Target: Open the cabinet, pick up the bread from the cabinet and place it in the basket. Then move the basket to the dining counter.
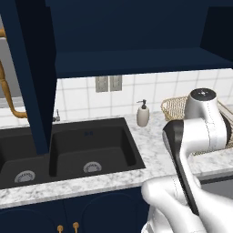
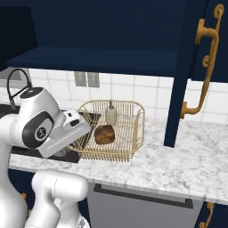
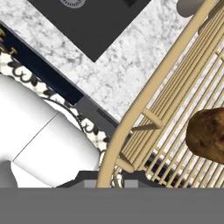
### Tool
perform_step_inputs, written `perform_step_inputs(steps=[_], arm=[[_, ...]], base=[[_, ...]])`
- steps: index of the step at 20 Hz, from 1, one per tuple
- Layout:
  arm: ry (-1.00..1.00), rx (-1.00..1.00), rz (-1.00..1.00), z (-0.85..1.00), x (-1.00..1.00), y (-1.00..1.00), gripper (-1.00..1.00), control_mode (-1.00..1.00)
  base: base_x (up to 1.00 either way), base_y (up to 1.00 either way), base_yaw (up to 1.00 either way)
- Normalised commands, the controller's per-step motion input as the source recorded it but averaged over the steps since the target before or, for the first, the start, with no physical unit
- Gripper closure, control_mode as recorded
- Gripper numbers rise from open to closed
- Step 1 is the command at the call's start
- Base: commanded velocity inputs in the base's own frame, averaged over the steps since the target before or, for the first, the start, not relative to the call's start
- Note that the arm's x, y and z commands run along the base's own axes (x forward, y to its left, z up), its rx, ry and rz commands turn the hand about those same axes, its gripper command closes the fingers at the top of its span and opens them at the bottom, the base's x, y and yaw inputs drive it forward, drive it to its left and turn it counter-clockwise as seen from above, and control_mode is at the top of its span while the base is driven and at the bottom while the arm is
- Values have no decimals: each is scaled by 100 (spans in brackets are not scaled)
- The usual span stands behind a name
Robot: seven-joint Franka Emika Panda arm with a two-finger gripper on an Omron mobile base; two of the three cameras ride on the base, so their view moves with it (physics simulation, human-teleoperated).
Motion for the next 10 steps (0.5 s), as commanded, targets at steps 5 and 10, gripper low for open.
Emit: perform_step_inputs(steps=[5,10], arm=[[0,0,0,0,-12,0,100,100],[0,0,0,0,0,0,100,100]], base=[[-58,-4,-1],[-100,0,-3]])
